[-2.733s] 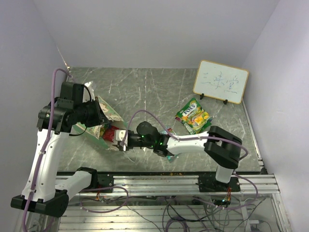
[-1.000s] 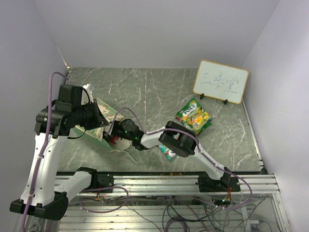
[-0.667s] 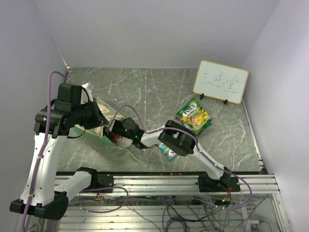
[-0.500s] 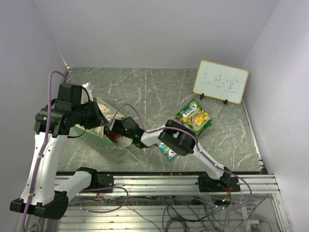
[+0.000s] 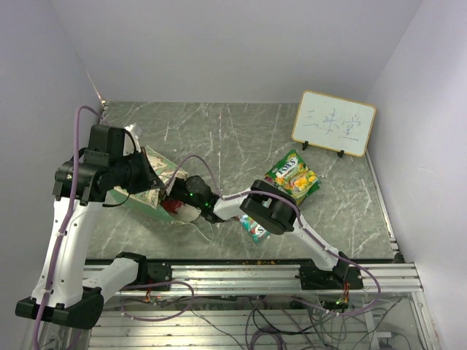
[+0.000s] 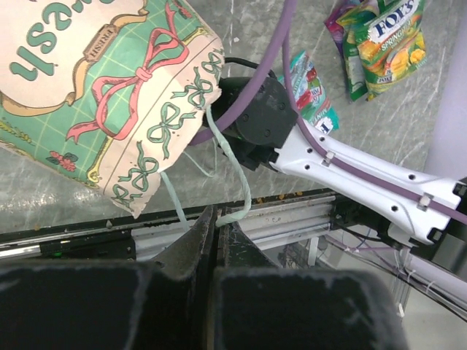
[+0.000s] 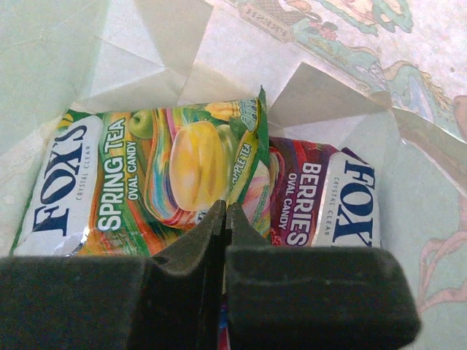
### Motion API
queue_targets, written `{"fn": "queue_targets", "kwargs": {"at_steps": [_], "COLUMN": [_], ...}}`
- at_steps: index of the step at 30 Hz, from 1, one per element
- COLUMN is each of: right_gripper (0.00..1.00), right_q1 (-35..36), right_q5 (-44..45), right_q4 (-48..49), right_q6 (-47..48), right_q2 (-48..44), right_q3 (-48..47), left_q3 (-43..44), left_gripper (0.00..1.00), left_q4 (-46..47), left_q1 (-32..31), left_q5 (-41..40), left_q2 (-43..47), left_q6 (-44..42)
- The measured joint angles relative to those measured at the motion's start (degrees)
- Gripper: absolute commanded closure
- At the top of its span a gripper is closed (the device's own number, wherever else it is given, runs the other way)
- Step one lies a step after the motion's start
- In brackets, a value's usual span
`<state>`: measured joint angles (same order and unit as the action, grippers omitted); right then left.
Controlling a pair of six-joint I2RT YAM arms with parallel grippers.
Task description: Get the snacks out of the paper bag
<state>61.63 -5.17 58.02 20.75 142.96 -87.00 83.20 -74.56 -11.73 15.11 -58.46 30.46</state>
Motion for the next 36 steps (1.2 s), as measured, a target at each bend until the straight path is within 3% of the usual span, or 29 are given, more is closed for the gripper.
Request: {"fn": "queue_targets", "kwargs": {"at_steps": [10, 29, 36], "right_gripper": [1.0, 1.0, 1.0], "right_q1": [1.2, 2.2, 2.2], "right_q5": [4.6, 9.7, 9.9], "right_q4": [-0.1, -0.1, -2.2], "right_q6": [-2.3, -2.9, -3.7], "right_q2": [-5.0, -22.6, -25.9], "right_q3": [4.0, 22.1, 22.7], "left_q3": [0.6, 1.4, 3.2], "left_gripper": [0.93, 0.93, 0.93], "left_q4": [0.2, 2.9, 3.1], "left_q1": [0.0, 0.0, 0.0], "left_q5": [-3.2, -5.9, -6.0], "left_q2": [-0.1, -0.2, -1.6], "left_q6": [2.0, 6.0, 6.1]}}
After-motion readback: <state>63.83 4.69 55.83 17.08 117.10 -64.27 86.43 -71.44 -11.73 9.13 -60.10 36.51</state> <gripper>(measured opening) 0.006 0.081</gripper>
